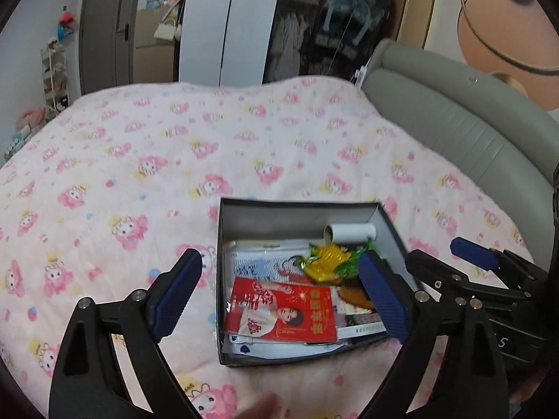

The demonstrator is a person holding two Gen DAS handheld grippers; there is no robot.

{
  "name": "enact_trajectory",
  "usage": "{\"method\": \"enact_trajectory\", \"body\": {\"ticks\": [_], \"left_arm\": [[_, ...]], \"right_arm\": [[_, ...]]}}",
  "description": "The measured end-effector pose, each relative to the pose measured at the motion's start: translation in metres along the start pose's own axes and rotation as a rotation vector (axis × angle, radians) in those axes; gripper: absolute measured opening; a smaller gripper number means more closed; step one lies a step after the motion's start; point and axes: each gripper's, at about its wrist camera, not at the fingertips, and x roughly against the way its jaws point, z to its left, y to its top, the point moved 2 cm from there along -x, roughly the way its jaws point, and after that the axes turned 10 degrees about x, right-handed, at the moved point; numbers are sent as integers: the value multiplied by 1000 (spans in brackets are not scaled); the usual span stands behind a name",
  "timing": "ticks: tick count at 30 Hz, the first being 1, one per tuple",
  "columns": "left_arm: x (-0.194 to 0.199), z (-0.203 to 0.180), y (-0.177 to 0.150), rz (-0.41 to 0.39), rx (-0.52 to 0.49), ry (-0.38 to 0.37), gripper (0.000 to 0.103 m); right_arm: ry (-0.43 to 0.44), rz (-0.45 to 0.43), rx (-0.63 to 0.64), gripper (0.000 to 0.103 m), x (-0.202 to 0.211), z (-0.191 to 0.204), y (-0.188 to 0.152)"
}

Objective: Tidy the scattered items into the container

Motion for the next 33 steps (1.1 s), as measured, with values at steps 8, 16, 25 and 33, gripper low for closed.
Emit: {"method": "enact_trajectory", "body": {"ticks": [8,16,25,33], "left_arm": [[56,-9,-4,-76,2,21,102],[112,-15,-34,-108,-9,45,102],[156,-17,-87,-139,-22,79,102],[170,-14,-134,-110,-37,85,102]], "right_arm": [[-86,-67,-31,80,61,6,1],[-100,-128,-74,85,113,12,-28],[-101,-116,-71,85,140,23,-76],[-112,-101,-63,85,156,34,-122]]}}
